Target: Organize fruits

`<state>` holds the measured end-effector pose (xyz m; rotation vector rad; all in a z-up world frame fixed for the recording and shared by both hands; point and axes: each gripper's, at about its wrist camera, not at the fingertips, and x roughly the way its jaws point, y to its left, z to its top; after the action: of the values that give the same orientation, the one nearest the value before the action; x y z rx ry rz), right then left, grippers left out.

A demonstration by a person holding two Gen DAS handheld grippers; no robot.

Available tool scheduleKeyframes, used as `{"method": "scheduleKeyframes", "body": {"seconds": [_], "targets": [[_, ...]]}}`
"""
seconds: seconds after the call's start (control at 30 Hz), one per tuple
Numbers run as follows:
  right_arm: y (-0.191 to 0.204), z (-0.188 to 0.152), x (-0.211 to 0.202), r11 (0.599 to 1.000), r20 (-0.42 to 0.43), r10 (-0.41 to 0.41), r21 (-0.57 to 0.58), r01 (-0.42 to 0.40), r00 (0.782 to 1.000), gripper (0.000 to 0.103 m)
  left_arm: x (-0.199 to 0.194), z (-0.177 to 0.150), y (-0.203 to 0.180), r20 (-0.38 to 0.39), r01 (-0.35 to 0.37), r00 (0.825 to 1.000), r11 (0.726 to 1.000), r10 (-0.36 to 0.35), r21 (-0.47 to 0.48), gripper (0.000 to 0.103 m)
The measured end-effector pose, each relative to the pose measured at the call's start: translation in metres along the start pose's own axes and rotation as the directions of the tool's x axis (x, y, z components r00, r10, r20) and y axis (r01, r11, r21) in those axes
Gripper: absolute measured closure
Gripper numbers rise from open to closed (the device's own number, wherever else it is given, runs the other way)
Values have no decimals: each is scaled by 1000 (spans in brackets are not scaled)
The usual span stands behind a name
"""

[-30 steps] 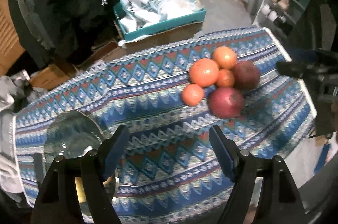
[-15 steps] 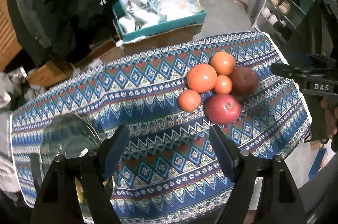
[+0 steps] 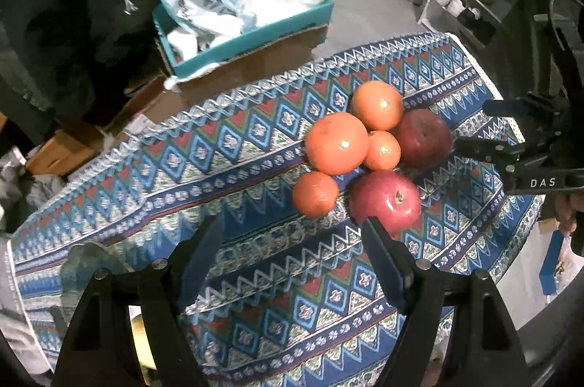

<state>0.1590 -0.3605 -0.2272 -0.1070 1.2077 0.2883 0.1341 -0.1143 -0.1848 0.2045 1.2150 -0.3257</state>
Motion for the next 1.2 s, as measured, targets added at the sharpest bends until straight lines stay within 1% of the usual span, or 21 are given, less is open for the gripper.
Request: {"method": "scheduleKeyframes", "body": {"seconds": [0.13, 0.37, 0.53, 0.7, 0.87, 1.1, 1.2], "targets": [[-1, -2, 16, 1000, -15, 10, -22, -10, 1000, 18, 23, 0, -1, -45, 21, 999, 1000, -22, -3, 23], [2, -2, 42, 998, -61, -1, -67, -3, 998, 18, 53, 6, 4, -78, 57, 995, 998, -60, -37, 23], [8, 0, 58, 993, -81, -18, -115, 9, 997, 18, 75, 8, 9, -105, 67, 992, 996, -73, -57, 23], [14, 3, 73, 989, -102, -38, -149, 22, 994, 18, 86, 13, 9, -115, 82, 989, 994, -89, -68, 23], [16, 7, 83, 990, -111, -32, -143, 16, 993, 18, 99, 18, 5, -138, 101, 984, 992, -111, -75, 23], [18, 17, 98, 986, -112, -37, -169, 18, 993, 18, 117, 18, -1, -176, 90, 979, 994, -101, -70, 23], [17, 18, 101, 985, -111, -31, -172, 12, 993, 18, 119, 18, -3, -157, 89, 983, 995, -96, -50, 23]]}}
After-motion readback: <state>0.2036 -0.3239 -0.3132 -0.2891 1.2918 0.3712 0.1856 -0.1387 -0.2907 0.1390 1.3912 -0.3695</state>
